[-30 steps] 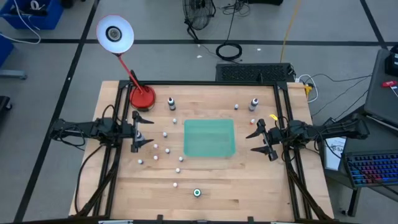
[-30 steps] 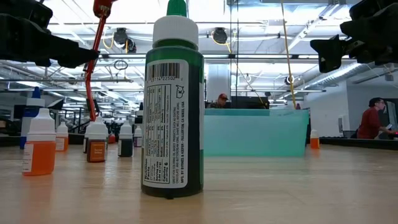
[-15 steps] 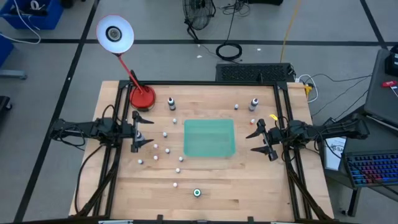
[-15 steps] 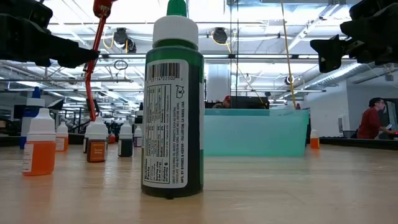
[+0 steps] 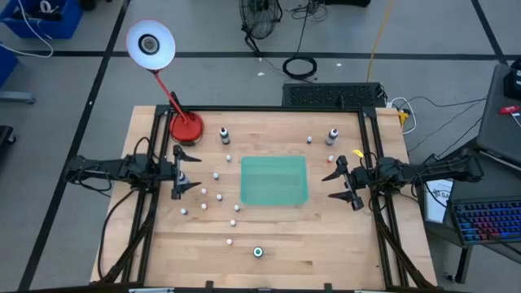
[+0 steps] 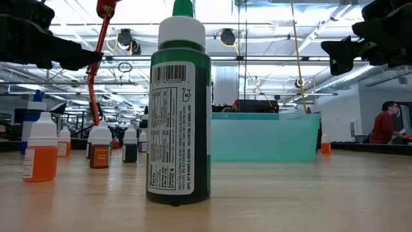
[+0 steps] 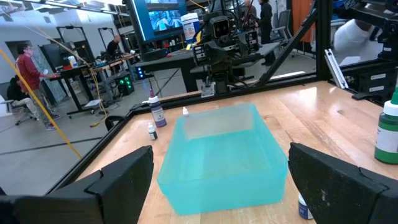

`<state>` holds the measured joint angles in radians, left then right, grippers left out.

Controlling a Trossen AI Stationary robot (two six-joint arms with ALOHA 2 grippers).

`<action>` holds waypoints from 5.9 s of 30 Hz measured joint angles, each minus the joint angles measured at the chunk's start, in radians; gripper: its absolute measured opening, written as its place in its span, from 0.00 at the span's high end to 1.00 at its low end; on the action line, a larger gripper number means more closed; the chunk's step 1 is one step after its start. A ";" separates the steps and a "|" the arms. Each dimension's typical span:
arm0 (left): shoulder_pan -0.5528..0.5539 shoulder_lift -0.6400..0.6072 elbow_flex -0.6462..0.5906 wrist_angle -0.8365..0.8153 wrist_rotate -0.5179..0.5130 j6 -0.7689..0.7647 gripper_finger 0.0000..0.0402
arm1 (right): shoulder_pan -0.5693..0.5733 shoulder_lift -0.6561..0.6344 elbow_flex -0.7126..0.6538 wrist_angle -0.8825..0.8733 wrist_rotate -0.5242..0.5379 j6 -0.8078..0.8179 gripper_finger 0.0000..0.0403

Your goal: Pick & Place food coloring

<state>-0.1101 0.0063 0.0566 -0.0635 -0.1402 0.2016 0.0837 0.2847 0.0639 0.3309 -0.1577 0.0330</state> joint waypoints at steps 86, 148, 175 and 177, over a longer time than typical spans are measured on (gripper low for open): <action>0.000 0.000 0.000 0.010 0.000 0.000 0.09 | -0.226 0.487 0.762 -1.245 0.575 0.719 0.39; 0.000 0.000 0.000 0.008 0.000 0.000 0.09 | -0.380 1.023 0.522 -0.835 0.519 0.680 0.60; 0.000 0.000 0.000 0.007 0.000 0.000 0.09 | -0.122 0.933 0.847 -0.782 0.654 0.416 0.85; 0.000 0.000 0.000 0.009 0.000 0.000 0.09 | -0.096 0.981 0.934 -0.786 0.653 0.372 0.85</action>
<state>-0.1101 0.0063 0.0566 -0.0541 -0.1405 0.2013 -0.0125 1.2656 0.9979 -0.4547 0.4952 0.4054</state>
